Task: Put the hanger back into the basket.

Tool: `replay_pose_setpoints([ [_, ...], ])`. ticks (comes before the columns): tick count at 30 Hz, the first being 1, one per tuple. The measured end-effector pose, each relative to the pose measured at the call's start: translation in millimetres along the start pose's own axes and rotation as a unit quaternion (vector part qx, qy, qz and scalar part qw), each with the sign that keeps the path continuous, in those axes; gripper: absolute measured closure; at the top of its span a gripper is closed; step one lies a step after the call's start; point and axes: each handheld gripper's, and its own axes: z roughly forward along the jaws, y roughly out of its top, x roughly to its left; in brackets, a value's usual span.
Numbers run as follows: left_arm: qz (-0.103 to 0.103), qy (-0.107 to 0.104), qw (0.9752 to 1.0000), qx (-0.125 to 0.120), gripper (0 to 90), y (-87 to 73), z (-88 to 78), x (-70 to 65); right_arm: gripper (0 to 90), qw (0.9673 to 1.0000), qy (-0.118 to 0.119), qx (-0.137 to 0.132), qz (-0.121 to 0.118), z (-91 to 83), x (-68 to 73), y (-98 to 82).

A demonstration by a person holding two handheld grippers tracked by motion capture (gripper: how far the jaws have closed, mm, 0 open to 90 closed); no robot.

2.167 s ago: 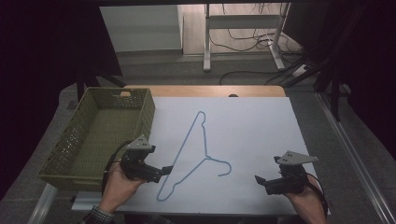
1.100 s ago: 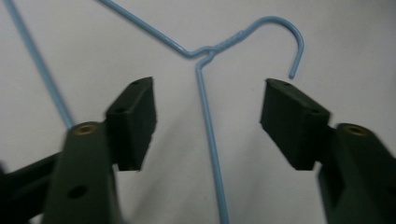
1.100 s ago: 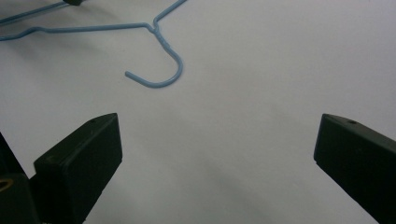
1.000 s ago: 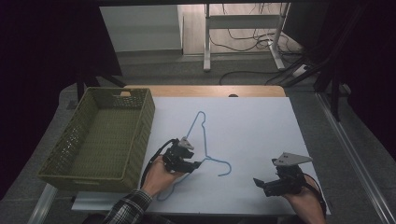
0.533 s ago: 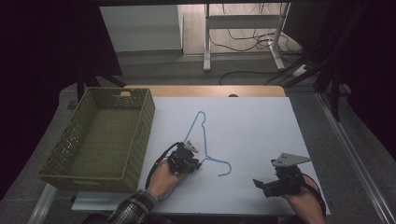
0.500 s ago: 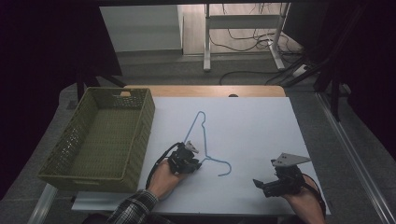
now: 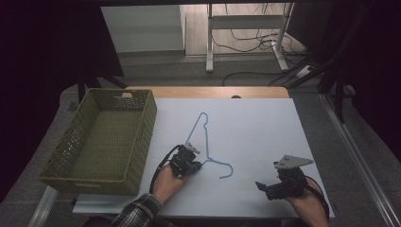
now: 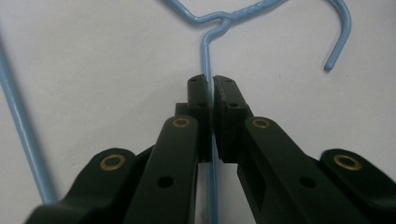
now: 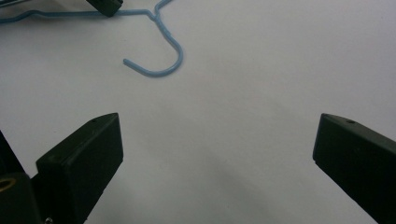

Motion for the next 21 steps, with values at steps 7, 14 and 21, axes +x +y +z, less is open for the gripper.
replay_pose_setpoints([
  [7, -0.02, -0.022, 0.9993, -0.024, 87.0, -0.1, -15.5, 6.3, 1.7, 1.0, 0.005, -0.001, -0.005, 1.4, 2.9, 5.6],
  [14, -0.019, -0.022, 0.9991, -0.03, 87.0, -2.0, -22.1, 7.8, 0.0, 0.9992, 0.033, -0.01, 0.022, 4.5, 9.3, 23.1],
  [21, -0.019, -0.024, 0.999, -0.031, 87.0, -2.4, -23.3, 7.6, 6.5, 0.998, 0.055, -0.008, 0.031, 21.7, 12.4, 54.3],
])
